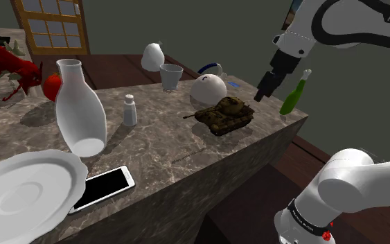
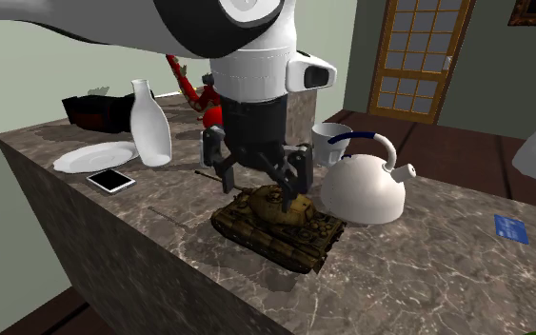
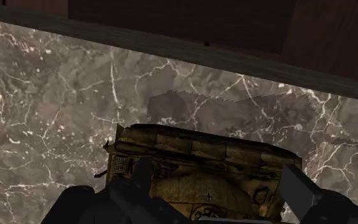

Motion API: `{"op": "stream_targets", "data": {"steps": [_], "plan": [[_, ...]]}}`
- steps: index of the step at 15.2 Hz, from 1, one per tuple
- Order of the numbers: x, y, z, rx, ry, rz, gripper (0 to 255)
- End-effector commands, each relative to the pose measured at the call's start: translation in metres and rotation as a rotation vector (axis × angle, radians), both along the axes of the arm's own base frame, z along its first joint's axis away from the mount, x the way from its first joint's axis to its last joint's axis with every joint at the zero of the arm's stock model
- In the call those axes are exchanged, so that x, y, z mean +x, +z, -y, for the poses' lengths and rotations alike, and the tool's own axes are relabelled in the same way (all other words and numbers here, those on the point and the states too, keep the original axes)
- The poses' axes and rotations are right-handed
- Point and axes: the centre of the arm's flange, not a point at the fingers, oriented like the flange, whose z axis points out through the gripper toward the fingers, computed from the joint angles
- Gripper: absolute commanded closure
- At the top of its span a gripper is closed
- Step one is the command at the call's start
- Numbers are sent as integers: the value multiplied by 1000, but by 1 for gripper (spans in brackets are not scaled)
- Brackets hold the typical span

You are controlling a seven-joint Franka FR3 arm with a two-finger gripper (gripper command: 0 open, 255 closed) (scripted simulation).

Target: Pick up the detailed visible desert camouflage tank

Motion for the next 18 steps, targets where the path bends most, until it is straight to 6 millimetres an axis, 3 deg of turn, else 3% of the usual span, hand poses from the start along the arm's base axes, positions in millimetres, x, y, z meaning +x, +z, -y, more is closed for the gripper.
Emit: {"op": "stream_targets", "data": {"steps": [1, 4, 7, 10, 12, 18], "plan": [[0, 0, 0, 0, 0, 0, 0], [50, -2, -20, -132, 371, -62, 0], [89, -11, -56, -263, 742, -124, 0], [112, -27, -102, -395, 1113, -187, 0], [116, -39, -129, -467, 1317, -221, 0], [116, -71, -129, -467, 1317, -221, 0]]}}
